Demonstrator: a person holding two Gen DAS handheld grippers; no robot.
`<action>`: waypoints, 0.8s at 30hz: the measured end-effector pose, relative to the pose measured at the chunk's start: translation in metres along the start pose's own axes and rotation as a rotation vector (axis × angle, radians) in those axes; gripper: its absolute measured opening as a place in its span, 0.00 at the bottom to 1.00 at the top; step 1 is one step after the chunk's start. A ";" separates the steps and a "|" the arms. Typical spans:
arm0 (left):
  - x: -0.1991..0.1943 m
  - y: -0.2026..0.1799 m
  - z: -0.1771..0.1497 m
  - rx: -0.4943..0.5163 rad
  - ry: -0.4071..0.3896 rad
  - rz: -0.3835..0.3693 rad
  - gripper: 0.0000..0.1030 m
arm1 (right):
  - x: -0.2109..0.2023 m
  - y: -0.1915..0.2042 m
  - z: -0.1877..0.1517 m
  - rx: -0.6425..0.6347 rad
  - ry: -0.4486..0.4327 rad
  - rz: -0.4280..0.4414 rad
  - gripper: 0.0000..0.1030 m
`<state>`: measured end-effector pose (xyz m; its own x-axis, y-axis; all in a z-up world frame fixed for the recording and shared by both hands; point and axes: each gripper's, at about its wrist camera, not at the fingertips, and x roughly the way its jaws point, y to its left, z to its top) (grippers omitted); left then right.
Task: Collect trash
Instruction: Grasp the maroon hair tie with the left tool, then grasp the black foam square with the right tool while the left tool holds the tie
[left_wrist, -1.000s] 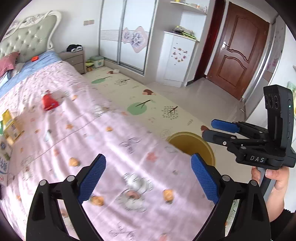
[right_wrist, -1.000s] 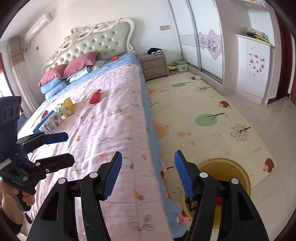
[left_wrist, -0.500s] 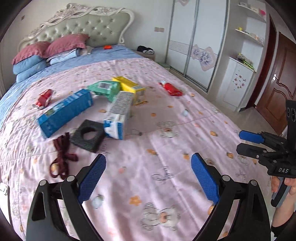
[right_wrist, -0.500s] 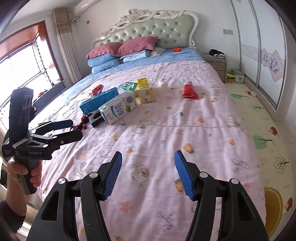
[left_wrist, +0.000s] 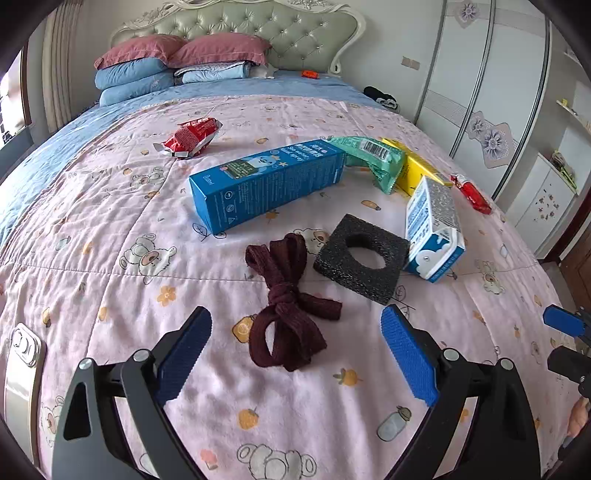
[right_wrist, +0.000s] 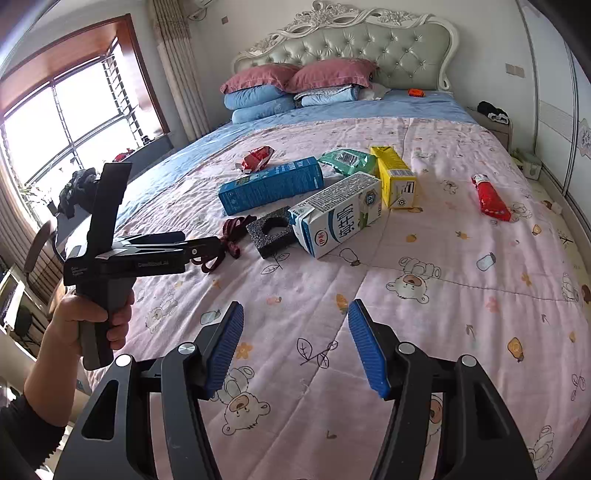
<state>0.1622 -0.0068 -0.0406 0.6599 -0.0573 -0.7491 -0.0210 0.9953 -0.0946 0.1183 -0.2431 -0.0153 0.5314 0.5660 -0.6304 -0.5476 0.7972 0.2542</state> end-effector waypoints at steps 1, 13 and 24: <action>0.005 0.002 0.001 -0.002 0.004 0.004 0.90 | 0.003 0.002 0.002 -0.003 0.003 0.003 0.56; 0.047 0.010 0.009 -0.021 0.071 -0.040 0.27 | 0.033 0.020 0.030 -0.047 0.011 0.053 0.56; 0.003 0.035 0.001 -0.017 0.002 -0.081 0.20 | 0.091 0.050 0.056 -0.110 0.079 0.105 0.54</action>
<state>0.1640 0.0281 -0.0458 0.6587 -0.1380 -0.7396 0.0199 0.9859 -0.1663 0.1756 -0.1397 -0.0188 0.4171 0.6234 -0.6614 -0.6670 0.7042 0.2432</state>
